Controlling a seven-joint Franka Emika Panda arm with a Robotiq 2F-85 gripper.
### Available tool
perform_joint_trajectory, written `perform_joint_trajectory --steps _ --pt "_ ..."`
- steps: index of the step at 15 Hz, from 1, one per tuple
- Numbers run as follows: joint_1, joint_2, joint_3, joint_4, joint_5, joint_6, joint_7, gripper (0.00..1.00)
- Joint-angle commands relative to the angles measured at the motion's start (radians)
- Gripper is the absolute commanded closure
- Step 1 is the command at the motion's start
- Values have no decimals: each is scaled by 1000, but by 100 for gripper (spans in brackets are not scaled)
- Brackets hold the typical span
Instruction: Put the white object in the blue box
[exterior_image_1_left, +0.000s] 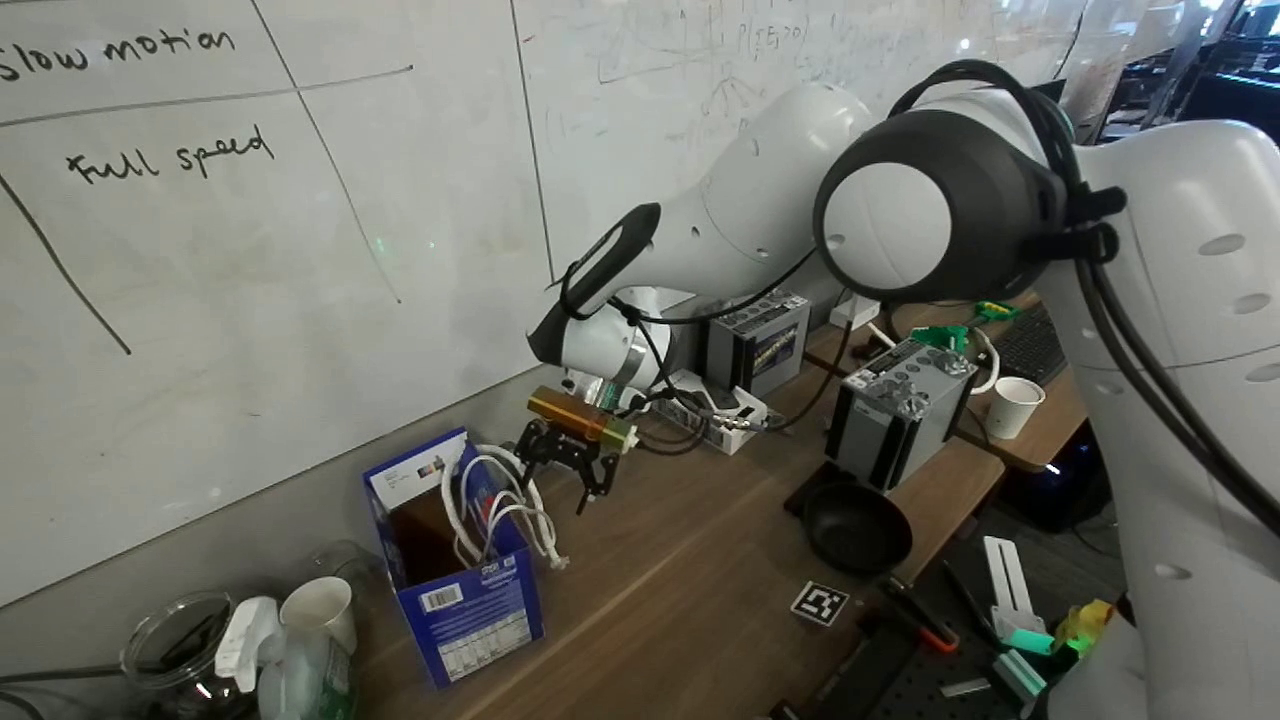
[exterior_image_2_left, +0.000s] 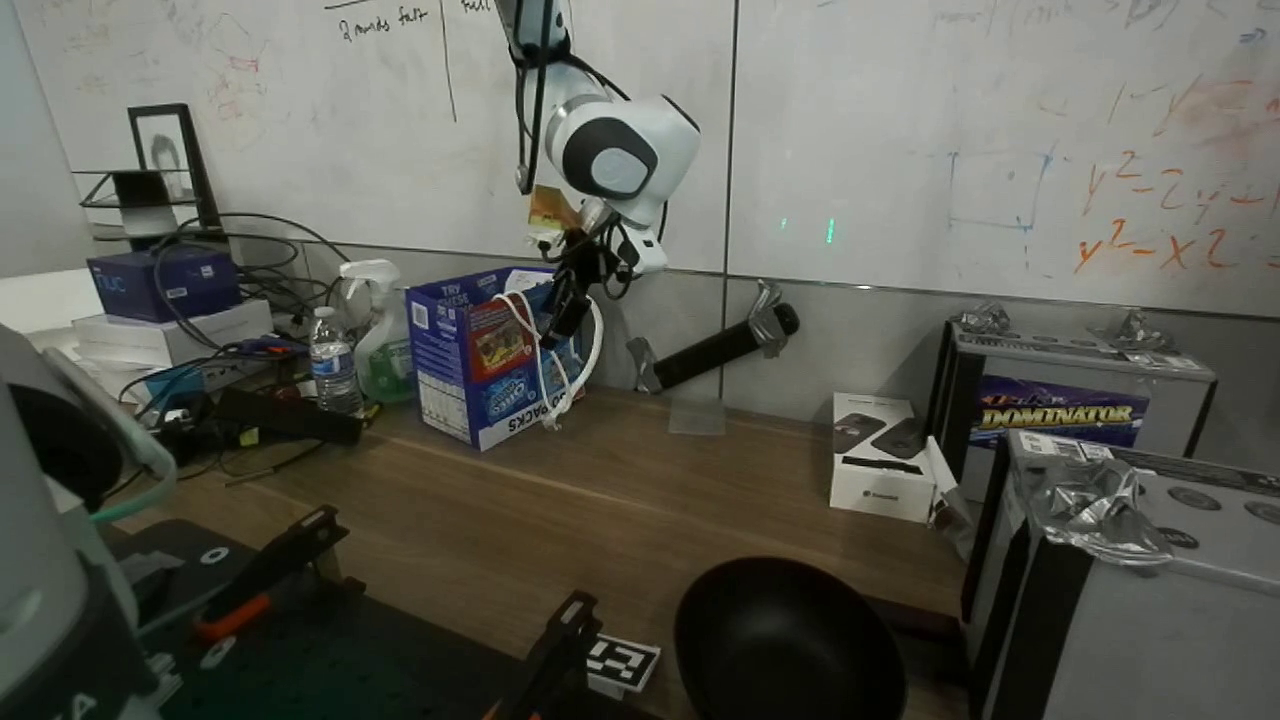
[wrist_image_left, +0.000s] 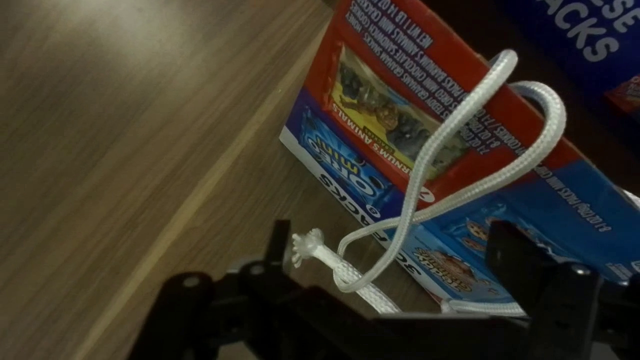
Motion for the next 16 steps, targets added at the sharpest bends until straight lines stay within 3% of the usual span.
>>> perform_joint_trajectory --steps 1,5,16 --pt "25 16 -26 55 -91 -14 51 0" --pt "18 33 -31 96 -179 -12 80 0" --pt "8 161 25 193 -128 -17 117 0"
